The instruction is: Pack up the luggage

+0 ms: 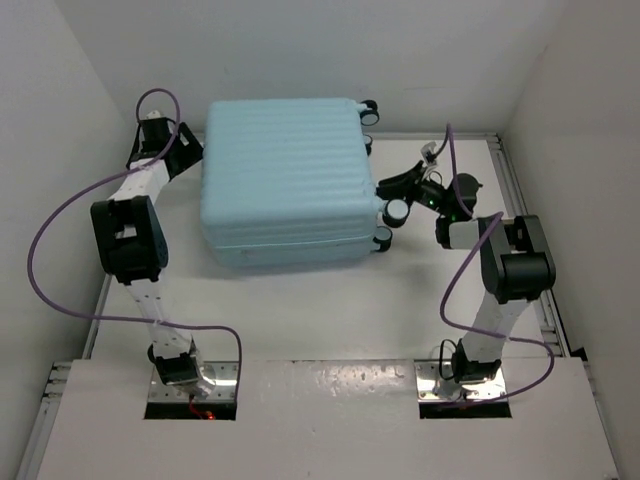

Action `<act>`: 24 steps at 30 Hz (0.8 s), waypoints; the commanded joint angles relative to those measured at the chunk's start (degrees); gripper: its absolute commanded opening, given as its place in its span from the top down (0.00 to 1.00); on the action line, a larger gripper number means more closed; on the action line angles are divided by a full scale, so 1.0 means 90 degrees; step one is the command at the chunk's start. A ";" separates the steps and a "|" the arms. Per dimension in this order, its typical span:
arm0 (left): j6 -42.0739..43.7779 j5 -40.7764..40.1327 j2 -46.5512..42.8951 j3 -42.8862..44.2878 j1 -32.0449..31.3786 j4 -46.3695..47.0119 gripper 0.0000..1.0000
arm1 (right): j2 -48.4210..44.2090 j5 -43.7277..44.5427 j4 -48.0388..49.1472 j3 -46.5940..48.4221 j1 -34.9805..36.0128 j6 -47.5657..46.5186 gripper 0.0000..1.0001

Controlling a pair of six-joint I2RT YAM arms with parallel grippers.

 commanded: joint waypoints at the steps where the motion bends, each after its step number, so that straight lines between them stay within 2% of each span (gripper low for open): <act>1: 0.0083 0.1299 0.0550 0.0670 -0.0749 0.0277 0.09 | -0.0842 -0.1121 0.1386 -0.0606 0.0783 0.0455 0.54; 2: 0.0083 0.1542 0.0726 0.1069 -0.0875 0.0364 0.09 | -0.1026 -0.1131 0.1435 -0.0752 0.0870 0.0455 0.55; 5: 0.0083 0.1544 0.1400 0.2044 -0.1052 0.0511 0.09 | -0.1486 -0.1054 0.1378 -0.1513 0.0978 0.0485 0.55; 8: 0.0200 0.1087 0.1967 0.3092 -0.1121 0.0842 0.08 | -0.2091 -0.0820 0.1085 -0.2031 0.0950 0.0221 0.55; 11: 0.0540 0.0083 0.2046 0.3775 -0.1043 0.1067 0.06 | -0.2647 -0.0799 0.0792 -0.2355 0.0832 -0.0042 0.55; 15: 0.0620 -0.0875 0.1230 0.3583 -0.0536 0.1185 0.04 | -0.3262 -0.0818 0.0333 -0.2843 0.0909 -0.0627 0.55; 17: 0.0620 -0.1043 0.0682 0.2991 -0.0166 0.1108 0.04 | -0.3576 -0.0799 -0.0027 -0.3224 0.1104 -0.1164 0.55; 18: 0.0620 -0.1044 0.0041 0.2735 -0.0067 0.1107 0.04 | -0.3819 -0.0741 -0.0155 -0.3389 0.1328 -0.1678 0.55; 20: 0.1163 -0.1044 -0.0617 0.2054 0.0099 0.0728 0.04 | -0.3880 -0.0633 -0.0516 -0.3352 0.1681 -0.1936 0.55; 21: 0.1331 -0.1044 -0.1258 0.1875 0.0100 0.0552 0.04 | -0.3851 -0.0556 -0.0575 -0.3284 0.1894 -0.2102 0.55; 24: 0.1830 -0.0449 -0.2160 0.1221 0.0334 -0.0326 0.03 | -0.3637 -0.0418 -0.0654 -0.3088 0.2209 -0.2152 0.55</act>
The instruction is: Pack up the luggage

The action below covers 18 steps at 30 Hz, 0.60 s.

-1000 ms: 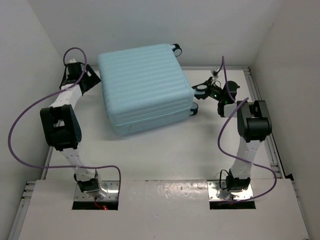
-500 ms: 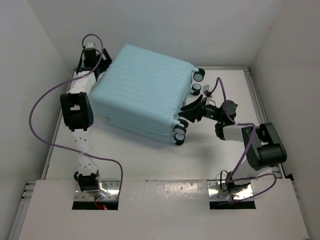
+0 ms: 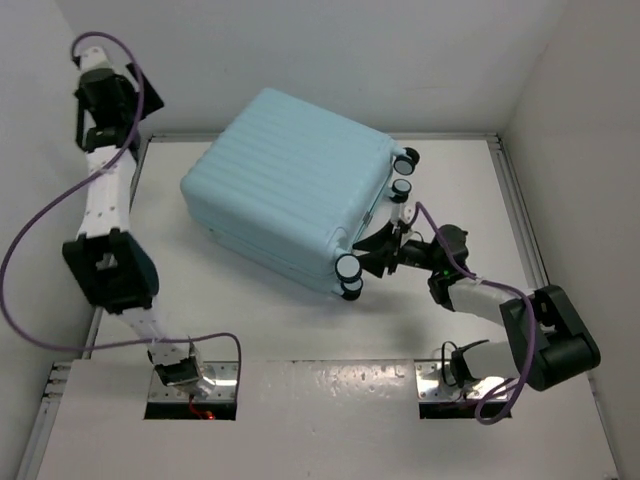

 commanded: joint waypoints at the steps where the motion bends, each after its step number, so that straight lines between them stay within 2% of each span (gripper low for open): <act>1: 0.0760 0.0317 -0.1692 -0.0473 0.0079 -0.1049 0.01 | 0.0145 -0.0278 0.0149 0.0382 0.0562 -0.0540 0.55; 4: 0.0926 0.0240 -0.2301 -0.1088 0.0079 -0.2116 0.01 | 0.0438 -0.0190 0.0334 0.0636 0.0933 -0.0549 0.55; 7: 0.0508 0.0122 -0.3024 -0.2151 0.0440 -0.3336 0.01 | 0.0799 0.0093 0.0608 0.1025 0.1401 -0.0433 0.55; 11: -0.0369 -0.0005 -0.3542 -0.3800 0.1044 -0.3593 0.01 | 0.1230 0.0542 0.1116 0.1758 0.2193 -0.0393 0.55; 14: -0.0820 0.0385 -0.3485 -0.4272 0.1680 -0.3662 0.01 | 0.1308 0.0689 0.1175 0.2013 0.2409 -0.0471 0.54; 18: -0.1075 0.0999 -0.2832 -0.4664 0.1867 -0.3263 0.04 | 0.0695 0.0709 0.1341 0.1586 0.2146 -0.0471 0.53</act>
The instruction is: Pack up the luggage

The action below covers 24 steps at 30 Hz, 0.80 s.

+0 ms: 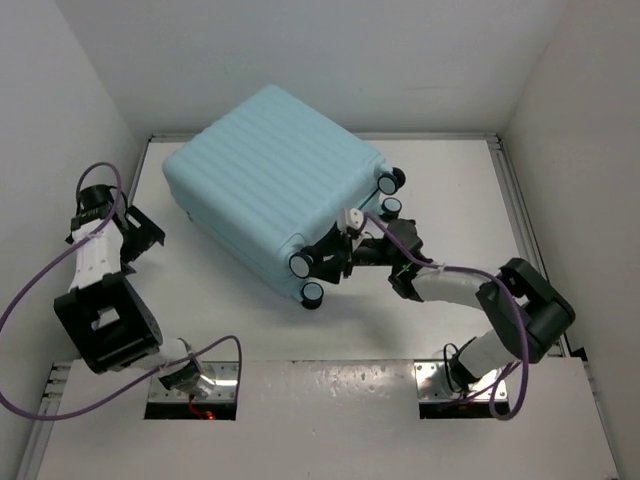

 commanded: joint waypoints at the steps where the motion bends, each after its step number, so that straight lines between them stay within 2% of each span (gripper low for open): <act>1: -0.0529 0.0591 0.0307 0.0198 -0.0119 0.0298 0.05 | -0.1184 0.0361 0.1225 -0.0078 -0.0370 -0.0180 0.53; 4: -0.0393 0.0630 0.1214 0.0723 -0.0606 0.0962 0.06 | -0.1803 0.1062 0.0533 -0.0898 -0.0927 -0.0394 0.50; 5: -0.0393 0.0746 0.1497 0.0910 -0.0715 0.1098 0.06 | -0.2472 0.1259 0.0260 -0.1045 -0.1315 -0.0626 0.48; 6: -0.0315 0.0901 0.1809 0.1124 -0.0823 0.1293 0.06 | -0.2681 0.1425 -0.0438 -0.1085 -0.1425 -0.0755 0.47; 7: -0.0315 0.1145 0.2431 0.1629 -0.1056 0.1295 0.06 | -0.3080 0.2132 -0.1228 -0.1085 -0.1523 -0.1017 0.44; 9: -0.0120 0.1498 0.2992 0.2120 -0.1301 0.1577 0.07 | -0.3454 0.2431 -0.2119 -0.1124 -0.1981 -0.1331 0.40; 11: 0.0026 0.1731 0.3722 0.2899 -0.1700 0.1724 0.09 | -0.3552 0.2482 -0.2825 -0.1193 -0.2467 -0.1459 0.32; 13: 0.0086 0.1733 0.4135 0.3429 -0.1917 0.1725 0.09 | -0.3601 0.2239 -0.3653 -0.1115 -0.2762 -0.1450 0.30; 15: 0.0144 0.1733 0.4565 0.4005 -0.2132 0.1783 0.09 | -0.3485 0.1819 -0.3930 -0.1076 -0.3035 -0.1333 0.30; 17: 0.0144 0.1452 0.4761 0.4455 -0.2200 0.1783 0.05 | -0.3252 0.1273 -0.4215 -0.0978 -0.3115 -0.1293 0.33; 19: 0.0144 0.1139 0.4762 0.4535 -0.2201 0.1841 0.01 | -0.3095 0.1095 -0.4331 -0.0842 -0.3174 -0.1059 0.39; 21: 0.0067 0.0778 0.4412 0.4214 -0.2045 0.1968 0.01 | -0.2880 0.1143 -0.4381 -0.0773 -0.3077 -0.0786 0.49; 22: 0.0066 0.0699 0.3956 0.4009 -0.1987 0.2046 0.01 | -0.2879 0.1308 -0.4333 -0.0850 -0.2922 -0.0630 0.51; 24: 0.0066 0.0456 0.3069 0.2987 -0.1821 0.2271 0.01 | -0.2995 0.2047 -0.3721 -0.1229 -0.2425 -0.0531 0.51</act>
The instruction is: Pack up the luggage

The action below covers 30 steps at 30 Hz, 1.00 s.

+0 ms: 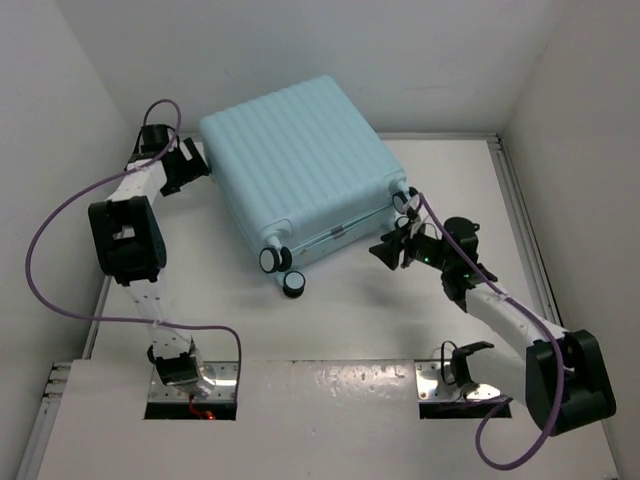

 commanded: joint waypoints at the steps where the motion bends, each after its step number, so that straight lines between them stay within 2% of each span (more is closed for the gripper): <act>1: -0.0082 -0.0284 -0.1340 -0.0807 0.0181 0.0280 0.01 | -0.0191 0.0483 0.0560 -0.0248 0.0637 0.0287 0.51; 3: -0.0082 -0.0158 -0.2284 -0.1651 0.0327 0.0388 0.01 | -0.0172 0.0862 0.0940 -0.0385 0.1116 0.0248 0.51; 7: -0.0140 0.0017 -0.3788 -0.3040 0.0474 0.0388 0.01 | 0.0344 0.1545 0.1223 -0.0249 0.2139 0.1202 0.51; 8: -0.0141 0.0125 -0.4072 -0.3304 0.0474 0.0446 0.01 | 0.0423 0.2108 0.1553 -0.0239 0.2239 0.1321 0.49; 9: -0.0141 0.0222 -0.4326 -0.3732 0.0532 0.0446 0.01 | 0.0608 0.2259 0.1662 -0.0229 0.2308 0.1583 0.47; 11: 0.0441 0.0690 -0.5000 -0.4009 0.0533 0.0533 0.01 | 0.0766 0.2745 0.1780 -0.0113 0.2153 0.1703 0.46; 14: 0.0602 0.0360 -0.5538 -0.4068 0.0445 0.0379 0.01 | 0.0610 0.2943 0.1829 0.0160 0.1316 0.1752 0.46; 15: 0.0602 0.0360 -0.5627 -0.4126 0.0445 0.0378 0.01 | 0.0542 0.2944 0.1491 0.0248 0.0848 0.1771 0.46; 16: 0.0602 0.0283 -0.5705 -0.4127 0.0445 0.0378 0.01 | 0.0358 0.2866 0.1294 0.0520 0.0621 0.1791 0.42; 17: 0.0602 0.0205 -0.5764 -0.4214 0.0445 0.0378 0.01 | 0.0298 0.2759 0.1080 0.0822 -0.0116 0.1955 0.37; 18: 0.0602 0.0204 -0.5764 -0.4273 0.0445 0.0378 0.01 | 0.0268 0.2197 0.0430 0.1115 -0.0326 0.1947 0.33; 20: 0.0602 0.0126 -0.5764 -0.4352 0.0367 0.0436 0.01 | 0.0103 0.2250 -0.0150 0.1468 -0.0755 0.1462 0.28; 24: 0.0475 0.0126 -0.5345 -0.4352 0.0240 0.0436 0.01 | 0.0121 0.1687 -0.1380 0.1918 -0.0856 0.0086 0.17; 29: 0.0475 0.0126 -0.5042 -0.4147 0.0240 0.0436 0.01 | 0.0899 0.1040 -0.2632 0.3070 -0.0973 -0.0725 0.01; 30: 0.0475 0.0126 -0.5041 -0.4147 0.0240 0.0436 0.01 | 0.1019 0.1049 -0.2643 0.3342 -0.0953 -0.0864 0.01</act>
